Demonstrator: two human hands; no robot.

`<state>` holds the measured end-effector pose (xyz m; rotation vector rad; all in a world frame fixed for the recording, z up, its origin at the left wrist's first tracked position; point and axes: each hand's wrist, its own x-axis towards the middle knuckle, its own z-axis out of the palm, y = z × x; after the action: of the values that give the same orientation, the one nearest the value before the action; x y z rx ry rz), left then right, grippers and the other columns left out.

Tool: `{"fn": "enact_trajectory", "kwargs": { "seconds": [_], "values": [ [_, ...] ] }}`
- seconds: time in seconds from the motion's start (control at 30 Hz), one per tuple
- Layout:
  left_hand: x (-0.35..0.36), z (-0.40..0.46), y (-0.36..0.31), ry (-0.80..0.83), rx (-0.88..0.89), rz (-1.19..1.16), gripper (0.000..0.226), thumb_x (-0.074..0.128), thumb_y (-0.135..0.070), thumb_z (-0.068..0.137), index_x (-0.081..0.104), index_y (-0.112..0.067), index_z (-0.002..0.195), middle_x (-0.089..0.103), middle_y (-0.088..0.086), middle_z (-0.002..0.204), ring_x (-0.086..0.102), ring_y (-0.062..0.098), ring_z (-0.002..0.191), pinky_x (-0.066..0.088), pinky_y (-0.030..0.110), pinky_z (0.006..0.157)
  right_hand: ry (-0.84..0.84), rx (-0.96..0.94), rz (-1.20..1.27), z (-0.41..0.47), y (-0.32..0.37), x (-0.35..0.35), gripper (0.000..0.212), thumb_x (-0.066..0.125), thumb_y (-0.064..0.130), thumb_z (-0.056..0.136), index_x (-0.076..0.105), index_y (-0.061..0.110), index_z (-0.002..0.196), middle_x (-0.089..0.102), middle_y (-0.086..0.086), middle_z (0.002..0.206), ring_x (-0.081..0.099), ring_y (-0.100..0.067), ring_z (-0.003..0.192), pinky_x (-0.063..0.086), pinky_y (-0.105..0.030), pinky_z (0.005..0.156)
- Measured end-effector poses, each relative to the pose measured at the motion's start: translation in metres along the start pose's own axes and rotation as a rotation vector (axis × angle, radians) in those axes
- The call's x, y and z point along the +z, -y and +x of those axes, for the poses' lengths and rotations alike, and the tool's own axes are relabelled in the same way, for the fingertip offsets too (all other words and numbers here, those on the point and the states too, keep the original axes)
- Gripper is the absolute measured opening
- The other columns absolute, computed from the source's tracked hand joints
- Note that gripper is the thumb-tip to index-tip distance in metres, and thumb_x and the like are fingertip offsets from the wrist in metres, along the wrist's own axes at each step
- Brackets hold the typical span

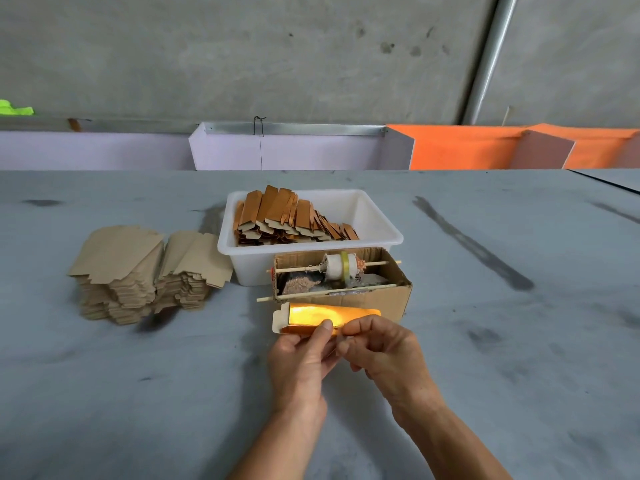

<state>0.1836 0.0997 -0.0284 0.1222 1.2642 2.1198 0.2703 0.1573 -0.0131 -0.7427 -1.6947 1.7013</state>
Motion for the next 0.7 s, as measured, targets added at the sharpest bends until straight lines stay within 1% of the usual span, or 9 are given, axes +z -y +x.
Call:
{"fn": "enact_trajectory", "kwargs": {
  "seconds": [0.1, 0.23, 0.37, 0.43, 0.57, 0.7],
  "values": [
    [-0.002, -0.0016, -0.0008, 0.008, -0.008, 0.003, 0.003, 0.061, 0.001, 0.086, 0.062, -0.001, 0.086, 0.07, 0.015, 0.074, 0.069, 0.021, 0.061, 0.058, 0.028, 0.059, 0.003, -0.016, -0.033, 0.0, 0.0032, 0.0, 0.022, 0.069, -0.011, 0.076, 0.068, 0.011, 0.075, 0.062, -0.004, 0.054, 0.051, -0.007, 0.046, 0.042, -0.014, 0.048],
    [-0.004, -0.0026, -0.0021, 0.01, -0.02, 0.002, 0.003, 0.061, 0.001, 0.085, 0.063, -0.001, 0.084, 0.072, 0.013, 0.071, 0.071, 0.021, 0.062, 0.058, 0.027, 0.056, 0.023, -0.025, -0.101, 0.001, 0.0058, -0.0001, 0.02, 0.069, -0.007, 0.077, 0.07, 0.012, 0.08, 0.065, -0.006, 0.057, 0.053, -0.006, 0.048, 0.045, -0.015, 0.051],
    [-0.0061, -0.003, -0.0027, 0.011, -0.021, 0.024, 0.002, 0.062, -0.001, 0.085, 0.064, -0.002, 0.086, 0.072, 0.014, 0.077, 0.072, 0.022, 0.066, 0.057, 0.026, 0.056, 0.034, -0.016, -0.135, 0.0018, 0.0063, 0.0003, 0.02, 0.069, -0.007, 0.077, 0.071, 0.012, 0.082, 0.067, -0.016, 0.064, 0.054, -0.009, 0.052, 0.046, -0.016, 0.053],
    [-0.0064, -0.0026, -0.0027, 0.008, -0.028, 0.03, 0.004, 0.062, -0.002, 0.085, 0.064, -0.002, 0.089, 0.072, 0.016, 0.081, 0.072, 0.023, 0.068, 0.058, 0.027, 0.057, 0.039, -0.004, -0.137, 0.0025, 0.0065, 0.0003, 0.019, 0.069, -0.007, 0.077, 0.071, 0.011, 0.084, 0.067, -0.018, 0.066, 0.054, -0.01, 0.054, 0.046, -0.016, 0.053],
    [-0.0062, -0.0024, -0.0018, 0.007, -0.04, 0.032, 0.003, 0.062, -0.002, 0.085, 0.064, -0.004, 0.087, 0.072, 0.018, 0.083, 0.072, 0.026, 0.072, 0.057, 0.027, 0.058, 0.056, 0.002, -0.167, 0.0042, 0.0086, -0.0004, 0.018, 0.069, -0.007, 0.078, 0.071, 0.007, 0.09, 0.066, -0.009, 0.061, 0.054, -0.008, 0.052, 0.046, -0.016, 0.053],
    [-0.0051, -0.0023, -0.0016, 0.0, -0.035, 0.037, 0.002, 0.063, -0.002, 0.085, 0.064, -0.004, 0.086, 0.072, 0.016, 0.081, 0.072, 0.024, 0.07, 0.057, 0.028, 0.059, 0.064, 0.022, -0.179, 0.0044, 0.0102, -0.0015, 0.018, 0.069, -0.006, 0.078, 0.072, 0.007, 0.089, 0.066, -0.001, 0.058, 0.054, -0.005, 0.049, 0.044, -0.014, 0.051]
  ]
}}
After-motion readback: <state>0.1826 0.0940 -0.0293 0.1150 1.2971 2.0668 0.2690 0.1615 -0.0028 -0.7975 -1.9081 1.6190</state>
